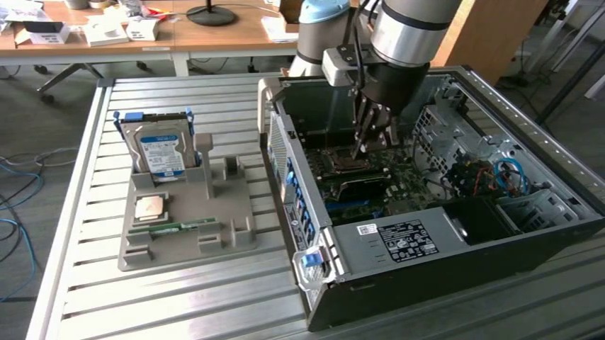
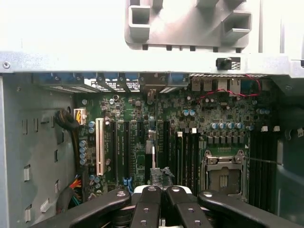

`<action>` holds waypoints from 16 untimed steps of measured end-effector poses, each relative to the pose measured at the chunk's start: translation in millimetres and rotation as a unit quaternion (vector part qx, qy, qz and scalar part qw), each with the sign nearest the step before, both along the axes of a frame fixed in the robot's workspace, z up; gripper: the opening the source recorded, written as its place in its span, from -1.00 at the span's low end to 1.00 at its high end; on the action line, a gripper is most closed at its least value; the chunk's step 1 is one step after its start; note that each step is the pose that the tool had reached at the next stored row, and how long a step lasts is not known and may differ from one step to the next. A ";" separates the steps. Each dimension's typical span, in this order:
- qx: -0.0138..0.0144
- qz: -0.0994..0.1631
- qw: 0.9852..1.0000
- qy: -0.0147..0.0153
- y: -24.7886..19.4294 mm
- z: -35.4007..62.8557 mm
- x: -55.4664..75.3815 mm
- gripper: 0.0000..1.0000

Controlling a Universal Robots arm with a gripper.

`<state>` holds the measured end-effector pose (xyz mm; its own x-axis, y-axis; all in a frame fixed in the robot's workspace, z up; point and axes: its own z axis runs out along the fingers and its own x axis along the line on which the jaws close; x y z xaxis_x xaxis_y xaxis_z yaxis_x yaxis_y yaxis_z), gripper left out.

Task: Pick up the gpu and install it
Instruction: 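Press down on the gpu until it lock into place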

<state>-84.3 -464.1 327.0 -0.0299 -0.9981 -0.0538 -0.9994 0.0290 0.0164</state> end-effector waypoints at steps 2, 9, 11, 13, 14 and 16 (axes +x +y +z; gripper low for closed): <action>0.000 0.000 1.000 0.000 0.1 -2.4 0.0 -0.79; 0.000 0.000 1.000 0.000 0.1 -13.7 0.0 -0.79; 0.000 0.000 1.000 0.000 0.1 -17.3 0.0 -0.79; 0.000 0.000 1.000 0.000 0.1 -20.9 -0.1 -0.79; 0.000 0.000 1.000 0.000 0.1 -22.6 -0.1 -0.79; 0.000 0.000 1.000 0.000 0.1 -24.1 -0.1 -0.79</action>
<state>-84.4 -464.0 302.9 -0.0299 -0.9981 -0.0537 -0.9994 0.0291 0.0165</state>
